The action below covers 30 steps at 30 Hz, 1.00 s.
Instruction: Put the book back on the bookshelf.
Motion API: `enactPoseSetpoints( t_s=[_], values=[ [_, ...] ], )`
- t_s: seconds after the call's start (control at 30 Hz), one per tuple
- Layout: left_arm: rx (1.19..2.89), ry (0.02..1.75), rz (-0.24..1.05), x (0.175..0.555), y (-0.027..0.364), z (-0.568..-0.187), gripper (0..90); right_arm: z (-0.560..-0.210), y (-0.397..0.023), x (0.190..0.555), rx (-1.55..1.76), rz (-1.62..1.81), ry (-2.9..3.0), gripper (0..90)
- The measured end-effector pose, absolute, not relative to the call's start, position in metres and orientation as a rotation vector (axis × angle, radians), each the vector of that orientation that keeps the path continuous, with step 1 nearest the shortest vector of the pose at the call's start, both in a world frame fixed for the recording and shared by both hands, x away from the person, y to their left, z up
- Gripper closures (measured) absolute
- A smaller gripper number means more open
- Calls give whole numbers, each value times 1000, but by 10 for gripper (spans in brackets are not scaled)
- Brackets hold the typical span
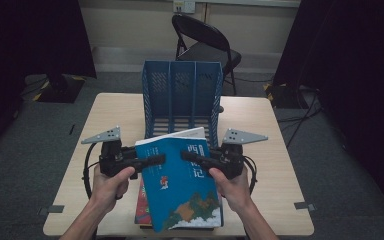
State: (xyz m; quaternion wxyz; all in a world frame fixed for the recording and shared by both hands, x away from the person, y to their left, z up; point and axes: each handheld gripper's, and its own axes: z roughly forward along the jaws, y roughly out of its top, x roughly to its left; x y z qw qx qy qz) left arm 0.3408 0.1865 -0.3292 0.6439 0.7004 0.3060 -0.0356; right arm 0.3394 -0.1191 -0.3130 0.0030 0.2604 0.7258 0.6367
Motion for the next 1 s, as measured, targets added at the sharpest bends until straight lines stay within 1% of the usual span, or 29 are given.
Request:
enactPoseSetpoints(
  t_s=[0.03,0.07,0.3,0.4,0.5,0.63,0.7,0.77,0.9,1.0],
  values=[
    [1595,697,-81,341,187,-329,593,-311,-117,341,808,1994,2277,808],
    [1581,698,-58,343,189,-325,598,-309,-115,344,804,1998,2270,808],
    [1631,632,108,344,188,-293,601,-295,-109,352,754,2034,2181,804],
    [1641,625,135,338,189,-300,597,-300,-110,352,733,2052,2184,800],
    [1614,631,159,330,190,-307,585,-309,-108,349,721,2063,2201,792],
    [1622,606,186,325,189,-307,583,-309,-108,345,695,2058,2203,790],
    [1625,585,222,322,185,-309,584,-308,-110,340,687,2041,2206,791],
    [1633,580,209,323,182,-312,581,-309,-113,339,688,2032,2212,788],
    [1650,564,228,324,175,-318,553,-308,-113,337,669,2024,2223,789],
    [1667,584,218,326,171,-320,507,-308,-113,338,666,2021,2229,789]
  ],
)
